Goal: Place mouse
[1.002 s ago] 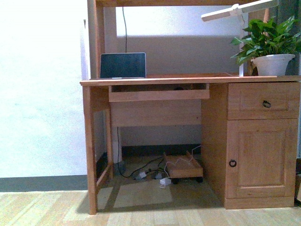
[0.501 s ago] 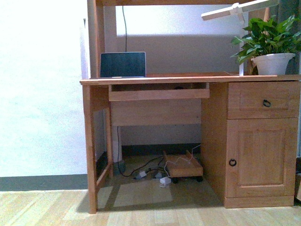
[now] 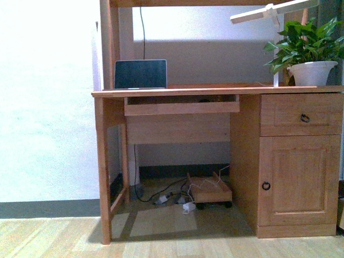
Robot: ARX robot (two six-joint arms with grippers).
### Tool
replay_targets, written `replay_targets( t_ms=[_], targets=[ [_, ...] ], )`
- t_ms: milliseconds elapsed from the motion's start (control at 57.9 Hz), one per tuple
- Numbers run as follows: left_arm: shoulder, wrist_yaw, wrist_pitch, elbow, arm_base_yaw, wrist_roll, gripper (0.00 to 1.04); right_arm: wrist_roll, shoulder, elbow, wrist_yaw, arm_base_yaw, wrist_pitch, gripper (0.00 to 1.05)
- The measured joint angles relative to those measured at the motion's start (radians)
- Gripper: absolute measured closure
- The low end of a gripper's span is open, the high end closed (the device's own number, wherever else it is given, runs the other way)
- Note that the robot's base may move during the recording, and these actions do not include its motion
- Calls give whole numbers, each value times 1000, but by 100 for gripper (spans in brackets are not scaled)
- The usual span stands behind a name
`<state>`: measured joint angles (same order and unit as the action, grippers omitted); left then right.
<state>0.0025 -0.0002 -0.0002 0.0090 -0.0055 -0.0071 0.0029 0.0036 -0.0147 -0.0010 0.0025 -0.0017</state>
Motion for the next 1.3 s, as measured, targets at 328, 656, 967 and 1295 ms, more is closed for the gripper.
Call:
replay_targets(
  t_ms=[328, 656, 967, 1295],
  targets=[
    [0, 0, 0, 0, 0, 0, 8, 0, 0, 0, 0, 0, 0, 7],
    [0, -1, 0, 0, 0, 0, 8, 0, 0, 0, 0, 0, 0, 7],
    [0, 0, 0, 0, 0, 0, 8, 0, 0, 0, 1, 0, 0, 7],
    [0, 0, 0, 0, 0, 0, 8, 0, 0, 0, 0, 0, 0, 7]
  ],
)
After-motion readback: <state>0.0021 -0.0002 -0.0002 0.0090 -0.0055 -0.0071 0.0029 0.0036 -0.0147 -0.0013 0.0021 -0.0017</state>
